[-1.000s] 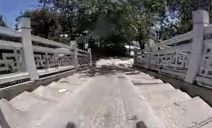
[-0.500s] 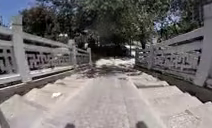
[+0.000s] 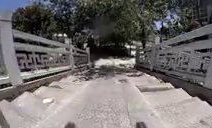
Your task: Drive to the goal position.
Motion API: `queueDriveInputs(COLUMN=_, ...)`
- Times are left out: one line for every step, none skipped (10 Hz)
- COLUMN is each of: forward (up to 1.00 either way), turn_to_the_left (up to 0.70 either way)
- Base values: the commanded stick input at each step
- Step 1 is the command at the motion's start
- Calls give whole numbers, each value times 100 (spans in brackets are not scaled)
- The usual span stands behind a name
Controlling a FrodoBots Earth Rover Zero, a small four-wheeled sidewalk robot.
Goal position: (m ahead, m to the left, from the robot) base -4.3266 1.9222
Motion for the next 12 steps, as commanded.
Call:
queueDriveInputs(forward=45, turn_to_the_left=0)
queueDriveInputs(forward=45, turn_to_the_left=0)
queueDriveInputs(forward=45, turn_to_the_left=0)
queueDriveInputs(forward=45, turn_to_the_left=0)
queueDriveInputs(forward=45, turn_to_the_left=0)
queueDriveInputs(forward=45, turn_to_the_left=0)
queueDriveInputs(forward=45, turn_to_the_left=0)
queueDriveInputs(forward=45, turn_to_the_left=-3)
queueDriveInputs(forward=45, turn_to_the_left=-11)
queueDriveInputs(forward=45, turn_to_the_left=0)
queueDriveInputs(forward=45, turn_to_the_left=0)
queueDriveInputs(forward=45, turn_to_the_left=0)
